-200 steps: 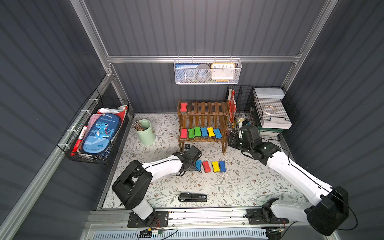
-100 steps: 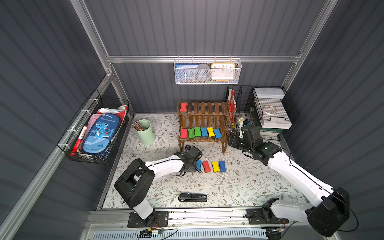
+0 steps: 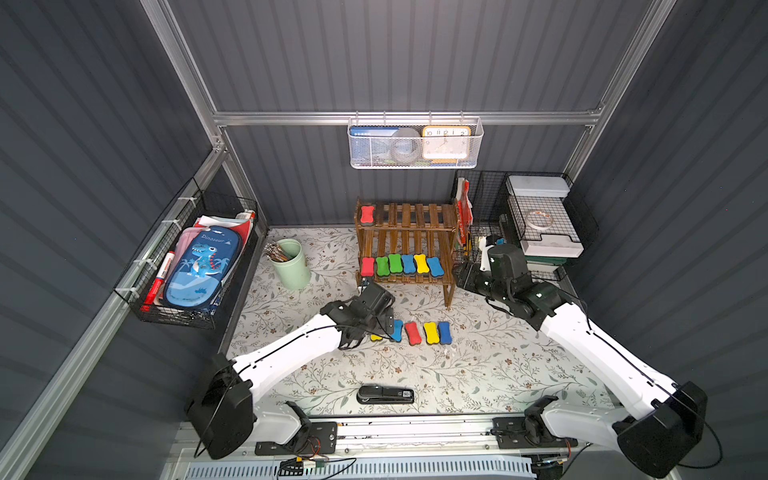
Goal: Remove the whiteboard erasers from the shelf
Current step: Place the whiteboard eraser at the center of the board, then pick up the whiteboard eraser from the shelf.
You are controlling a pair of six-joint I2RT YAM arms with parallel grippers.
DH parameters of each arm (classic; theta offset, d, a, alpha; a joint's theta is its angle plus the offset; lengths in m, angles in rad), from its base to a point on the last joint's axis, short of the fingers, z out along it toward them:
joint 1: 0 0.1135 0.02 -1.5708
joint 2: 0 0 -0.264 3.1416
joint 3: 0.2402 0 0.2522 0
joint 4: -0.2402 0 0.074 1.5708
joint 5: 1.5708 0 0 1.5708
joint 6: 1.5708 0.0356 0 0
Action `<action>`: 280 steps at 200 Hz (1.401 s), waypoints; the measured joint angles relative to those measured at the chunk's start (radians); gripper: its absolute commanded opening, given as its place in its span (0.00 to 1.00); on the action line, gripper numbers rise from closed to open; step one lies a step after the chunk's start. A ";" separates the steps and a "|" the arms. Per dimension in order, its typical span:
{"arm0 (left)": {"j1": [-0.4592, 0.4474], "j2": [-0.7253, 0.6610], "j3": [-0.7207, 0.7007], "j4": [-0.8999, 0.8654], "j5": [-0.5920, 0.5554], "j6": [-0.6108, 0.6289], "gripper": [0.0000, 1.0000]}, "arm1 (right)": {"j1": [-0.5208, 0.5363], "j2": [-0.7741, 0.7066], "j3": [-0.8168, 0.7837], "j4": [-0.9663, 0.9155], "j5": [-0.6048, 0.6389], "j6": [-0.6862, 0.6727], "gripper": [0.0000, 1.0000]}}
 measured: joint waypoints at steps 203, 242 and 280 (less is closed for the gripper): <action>0.007 -0.312 0.074 -0.317 -0.310 -0.023 0.99 | 0.214 0.967 1.313 -0.210 0.077 -0.149 0.54; 0.012 -0.312 0.074 -0.330 -0.312 -0.023 0.99 | 0.235 1.046 1.419 -0.260 0.126 -0.192 0.55; 0.013 -0.313 0.074 -0.345 -0.314 -0.022 0.99 | 0.236 1.069 1.432 -0.275 0.146 -0.221 0.52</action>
